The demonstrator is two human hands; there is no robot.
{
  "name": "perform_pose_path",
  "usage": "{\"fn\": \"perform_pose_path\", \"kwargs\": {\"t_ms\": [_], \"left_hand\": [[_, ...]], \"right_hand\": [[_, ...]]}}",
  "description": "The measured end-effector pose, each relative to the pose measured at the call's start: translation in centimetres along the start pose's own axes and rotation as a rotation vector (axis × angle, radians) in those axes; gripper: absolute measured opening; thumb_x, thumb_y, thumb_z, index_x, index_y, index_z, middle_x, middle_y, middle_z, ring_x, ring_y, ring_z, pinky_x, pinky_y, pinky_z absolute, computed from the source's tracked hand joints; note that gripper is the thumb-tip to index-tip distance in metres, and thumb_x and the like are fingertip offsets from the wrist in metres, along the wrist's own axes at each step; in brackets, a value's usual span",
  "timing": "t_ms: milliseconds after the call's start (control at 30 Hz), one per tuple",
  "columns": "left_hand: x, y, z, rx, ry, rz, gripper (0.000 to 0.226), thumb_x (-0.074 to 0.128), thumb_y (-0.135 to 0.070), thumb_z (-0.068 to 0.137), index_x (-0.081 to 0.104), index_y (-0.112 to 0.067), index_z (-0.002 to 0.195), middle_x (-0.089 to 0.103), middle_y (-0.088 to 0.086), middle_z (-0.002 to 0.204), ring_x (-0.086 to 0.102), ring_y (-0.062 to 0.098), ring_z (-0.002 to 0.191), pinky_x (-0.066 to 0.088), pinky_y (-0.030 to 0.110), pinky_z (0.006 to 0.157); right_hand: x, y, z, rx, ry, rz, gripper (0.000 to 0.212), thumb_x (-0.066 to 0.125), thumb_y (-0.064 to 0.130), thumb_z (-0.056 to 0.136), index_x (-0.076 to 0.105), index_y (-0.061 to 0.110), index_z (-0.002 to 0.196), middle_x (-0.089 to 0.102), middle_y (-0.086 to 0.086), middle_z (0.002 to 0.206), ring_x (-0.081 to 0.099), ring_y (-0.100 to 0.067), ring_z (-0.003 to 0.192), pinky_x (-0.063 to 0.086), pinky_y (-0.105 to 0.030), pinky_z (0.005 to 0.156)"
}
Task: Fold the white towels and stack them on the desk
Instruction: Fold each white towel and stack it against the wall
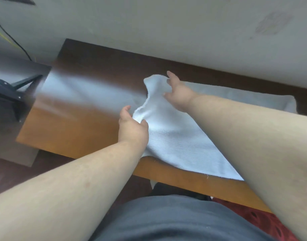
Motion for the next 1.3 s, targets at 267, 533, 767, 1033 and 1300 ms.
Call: {"fn": "perform_pose_path", "kwargs": {"t_ms": [267,533,767,1033,1300], "left_hand": [[5.0,-4.9,-0.7,0.545,0.060,0.632,0.058,0.053,-0.020,0.089,0.032,-0.033,0.142,0.029,-0.004,0.148,0.024,0.019,0.132,0.024,0.036,0.110],[20.9,-10.3,-9.5,0.918,0.555,0.913,0.051,0.040,-0.019,0.091,0.040,-0.032,0.141,0.039,-0.004,0.143,0.034,0.021,0.131,0.032,0.033,0.104],[33.9,-14.9,-17.6,0.957,0.723,0.851,0.039,0.045,-0.032,0.097,0.045,-0.030,0.137,0.050,-0.003,0.132,0.057,0.021,0.106,0.050,0.033,0.087],[43.6,-16.9,-17.0,0.547,0.508,0.851,0.060,0.061,-0.039,0.091,0.039,-0.014,0.140,0.050,0.008,0.136,0.056,0.029,0.117,0.045,0.034,0.091],[44.7,-18.5,-15.9,0.546,0.341,1.011,0.034,0.049,-0.043,0.096,0.062,-0.015,0.109,0.066,0.006,0.107,0.062,0.029,0.102,0.049,0.034,0.082]], "right_hand": [[-3.2,-7.1,-9.2,0.052,-0.192,-0.267,0.058,0.051,0.029,0.096,0.031,0.024,0.151,0.032,0.001,0.156,0.024,-0.018,0.144,0.023,-0.034,0.118],[-11.9,-21.2,-22.3,0.409,-0.413,-0.282,0.056,0.050,0.031,0.097,0.034,0.022,0.149,0.031,-0.002,0.156,0.022,-0.021,0.144,0.020,-0.033,0.118],[-11.6,-30.7,-29.0,0.517,-0.337,-0.135,0.063,0.049,0.039,0.098,0.025,0.024,0.154,0.012,0.000,0.163,0.007,-0.017,0.149,0.012,-0.033,0.120],[-11.0,-31.9,-30.3,0.243,-0.229,-0.262,0.057,0.045,0.038,0.095,0.033,0.027,0.150,0.026,0.006,0.156,0.020,-0.018,0.141,0.025,-0.033,0.112],[-10.3,-33.3,-31.4,0.152,-0.007,-0.190,0.064,0.048,0.040,0.095,0.025,0.027,0.153,0.012,0.007,0.162,0.007,-0.015,0.145,0.021,-0.036,0.115]]}}
Point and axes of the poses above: each hand's wrist, its own z-axis towards the middle knuckle, its own x-axis out of the palm, y = z × x, the point moved 8 cm from there along z, towards the middle knuckle
